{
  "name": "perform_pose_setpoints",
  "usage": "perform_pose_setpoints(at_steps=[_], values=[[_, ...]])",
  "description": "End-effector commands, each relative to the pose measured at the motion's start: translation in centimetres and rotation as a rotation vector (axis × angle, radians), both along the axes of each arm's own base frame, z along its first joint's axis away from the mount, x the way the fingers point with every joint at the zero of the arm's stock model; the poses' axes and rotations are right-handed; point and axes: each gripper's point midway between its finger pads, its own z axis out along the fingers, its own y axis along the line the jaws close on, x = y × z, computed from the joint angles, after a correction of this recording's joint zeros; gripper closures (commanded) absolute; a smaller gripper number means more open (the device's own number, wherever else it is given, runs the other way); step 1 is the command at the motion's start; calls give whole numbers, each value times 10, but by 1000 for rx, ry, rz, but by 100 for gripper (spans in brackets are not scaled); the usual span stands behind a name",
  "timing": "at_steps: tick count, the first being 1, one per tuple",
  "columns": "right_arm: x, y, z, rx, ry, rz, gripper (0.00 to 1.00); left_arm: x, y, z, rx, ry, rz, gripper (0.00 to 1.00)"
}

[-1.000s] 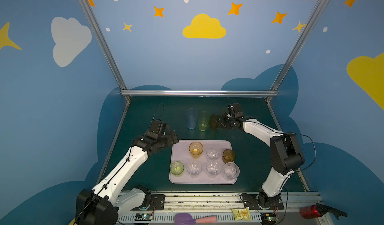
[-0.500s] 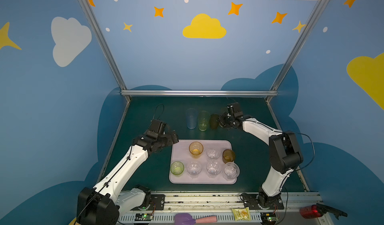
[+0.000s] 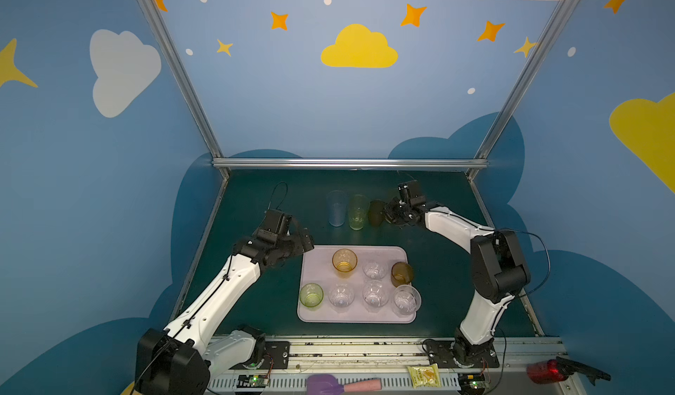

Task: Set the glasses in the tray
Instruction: 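Lower the right gripper around the brown dimpled glass and close on it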

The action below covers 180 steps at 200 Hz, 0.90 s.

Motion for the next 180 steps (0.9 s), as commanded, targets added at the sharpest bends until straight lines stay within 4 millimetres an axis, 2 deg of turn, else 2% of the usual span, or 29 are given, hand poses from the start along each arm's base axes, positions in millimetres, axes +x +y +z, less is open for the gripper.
perform_pose_setpoints(at_steps=[1, 115, 180], values=[[1, -1, -5, -33, 14, 1, 75, -1, 1, -6, -3, 20, 6, 0], [1, -1, -13, -61, 32, -1, 75, -1, 1, -8, -7, 25, 12, 0], [-3, 1, -16, -64, 48, 2, 79, 0, 1, -12, -15, 43, 16, 0]])
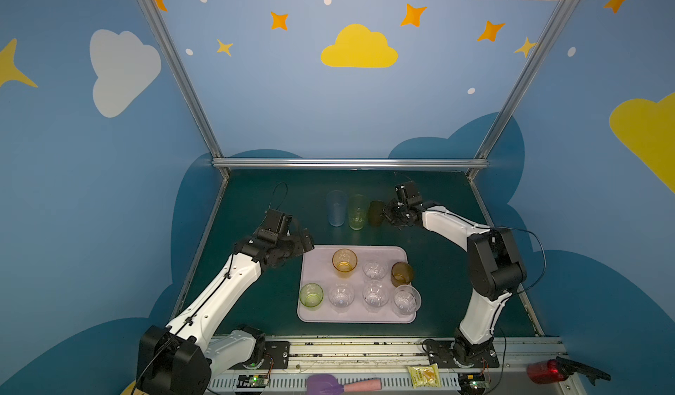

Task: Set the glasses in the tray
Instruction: 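Lower the right gripper around the brown dimpled glass and close on it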

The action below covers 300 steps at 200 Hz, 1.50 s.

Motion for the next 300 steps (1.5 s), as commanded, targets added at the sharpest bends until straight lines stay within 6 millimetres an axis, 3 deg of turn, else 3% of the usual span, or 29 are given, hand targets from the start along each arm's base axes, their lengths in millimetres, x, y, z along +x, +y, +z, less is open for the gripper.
perform_pose_setpoints(at_steps=[1, 188, 300], values=[[-1, 1, -4, -23, 21, 3, 79, 0, 1, -6, -2, 17, 7, 0], [-15, -8, -5, -43, 33, -33, 86, 0, 0, -7, -17, 27, 5, 0], [-16, -1, -3, -35, 30, -3, 88, 0, -1, -9, -25, 36, 7, 0]])
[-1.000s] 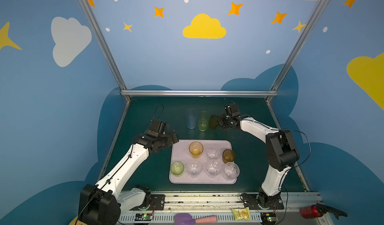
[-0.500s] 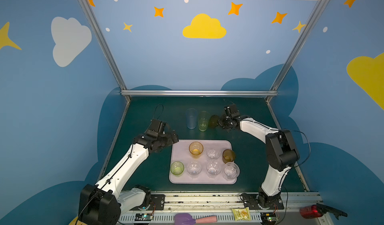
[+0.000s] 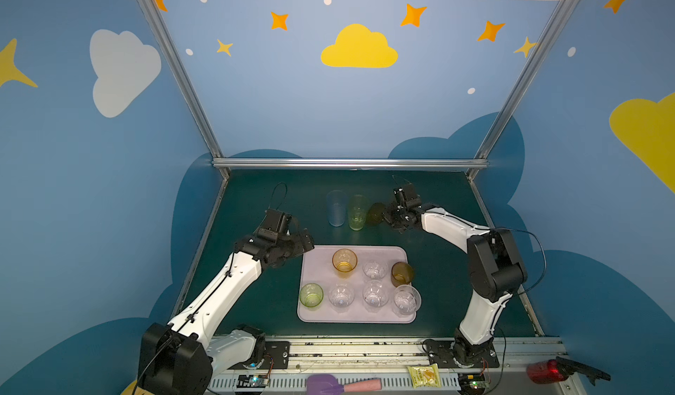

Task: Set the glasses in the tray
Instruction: 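Lower the right gripper around the brown dimpled glass and close on it, then lift the brown dimpled glass with the right gripper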

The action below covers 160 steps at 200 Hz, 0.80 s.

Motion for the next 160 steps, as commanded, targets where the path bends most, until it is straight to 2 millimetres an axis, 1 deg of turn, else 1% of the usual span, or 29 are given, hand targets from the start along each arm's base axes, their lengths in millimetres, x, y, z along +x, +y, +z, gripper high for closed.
perform_pose_setpoints(at_steps=[1, 70, 115, 160], values=[[-6, 3, 6, 2, 4, 20, 88, 0, 0, -5, -6, 14, 5, 0], [-6, -1, 14, -28, -15, 19, 89, -1, -1, -7, -15, 29, -1, 0], [-7, 1, 19, -30, -22, 26, 90, -1, -2, -7, -19, 30, -2, 0], [-9, 2, 28, -49, -39, 34, 90, -1, -2, -7, -20, 32, -2, 0]])
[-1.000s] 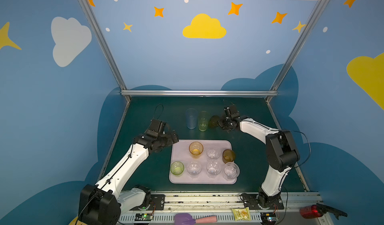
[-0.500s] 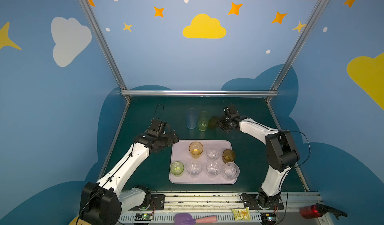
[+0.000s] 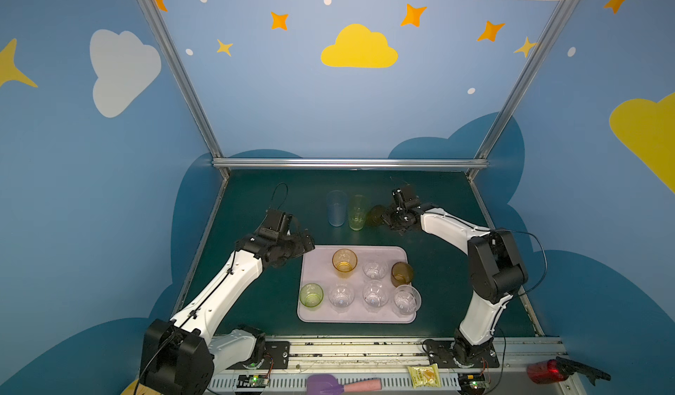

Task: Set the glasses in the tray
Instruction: 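Lift the brown dimpled glass with the right gripper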

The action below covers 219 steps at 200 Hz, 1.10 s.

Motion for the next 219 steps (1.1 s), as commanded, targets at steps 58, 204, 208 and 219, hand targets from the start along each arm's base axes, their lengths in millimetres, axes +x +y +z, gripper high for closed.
perform_pose_setpoints(at_steps=[58, 204, 208, 219], values=[[-3, 0, 46, -37, -92, 15, 91, -1, 0, -2, -12, 9, 3, 0], [-36, -9, 78, -84, -174, 47, 97, -6, -4, 14, -46, -46, -30, 0], [-37, -8, 80, -84, -180, 50, 97, -7, -6, 14, -55, -41, -38, 0], [-40, -7, 84, -86, -193, 60, 98, -8, -7, 15, -59, -36, -43, 0]])
